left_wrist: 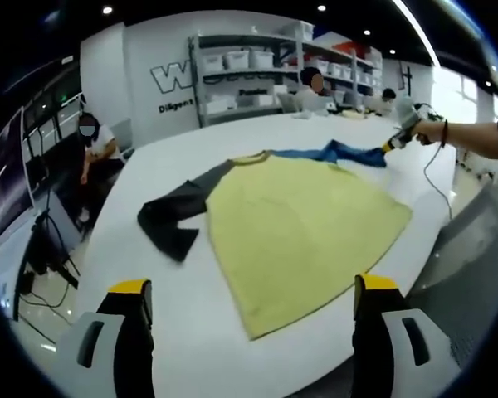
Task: Fold the garment on the visible template until the final outline fits inside the template.
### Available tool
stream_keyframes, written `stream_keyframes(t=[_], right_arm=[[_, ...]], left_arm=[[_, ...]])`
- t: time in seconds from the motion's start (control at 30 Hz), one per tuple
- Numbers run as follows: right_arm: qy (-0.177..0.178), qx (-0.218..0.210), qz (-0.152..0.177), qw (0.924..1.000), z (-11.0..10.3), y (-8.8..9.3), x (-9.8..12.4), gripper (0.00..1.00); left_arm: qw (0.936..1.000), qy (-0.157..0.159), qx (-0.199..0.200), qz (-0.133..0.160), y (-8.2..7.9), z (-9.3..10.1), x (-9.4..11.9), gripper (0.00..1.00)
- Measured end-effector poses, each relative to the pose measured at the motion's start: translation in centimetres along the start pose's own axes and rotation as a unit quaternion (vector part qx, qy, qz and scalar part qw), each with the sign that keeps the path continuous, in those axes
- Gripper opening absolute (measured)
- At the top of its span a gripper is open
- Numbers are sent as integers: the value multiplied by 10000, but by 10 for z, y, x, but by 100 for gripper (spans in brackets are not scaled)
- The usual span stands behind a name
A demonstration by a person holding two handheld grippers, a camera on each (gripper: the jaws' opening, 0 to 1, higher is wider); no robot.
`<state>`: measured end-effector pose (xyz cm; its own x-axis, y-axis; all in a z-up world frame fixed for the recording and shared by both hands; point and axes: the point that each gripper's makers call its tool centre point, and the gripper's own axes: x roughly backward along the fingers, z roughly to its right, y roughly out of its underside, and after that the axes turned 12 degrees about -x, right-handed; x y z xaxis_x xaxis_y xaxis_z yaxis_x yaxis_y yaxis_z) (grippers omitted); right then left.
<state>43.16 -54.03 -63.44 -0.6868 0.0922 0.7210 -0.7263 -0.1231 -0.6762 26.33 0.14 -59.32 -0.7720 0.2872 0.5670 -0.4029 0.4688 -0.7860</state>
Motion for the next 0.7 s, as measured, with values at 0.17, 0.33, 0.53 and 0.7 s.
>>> stream_keyframes(t=[0.17,0.33,0.53,0.7], right_arm=[[155,38,-61,9999,14,-4,-5,0],[286,45,-144,9995,26,-6,-11,0],[346,-16,-190,9992,37,-7,-21,0],[428,-104,-284,9986,48,-3,-33,0]], left_arm=[[10000,-25,-19,-7,1,-1,3,96],[9999,-74,-90,31,0,-3,6,97],[9999,-51,-112,98,-1,-2,5,99],[9996,-13,-217,199,-5,-2,3,99]])
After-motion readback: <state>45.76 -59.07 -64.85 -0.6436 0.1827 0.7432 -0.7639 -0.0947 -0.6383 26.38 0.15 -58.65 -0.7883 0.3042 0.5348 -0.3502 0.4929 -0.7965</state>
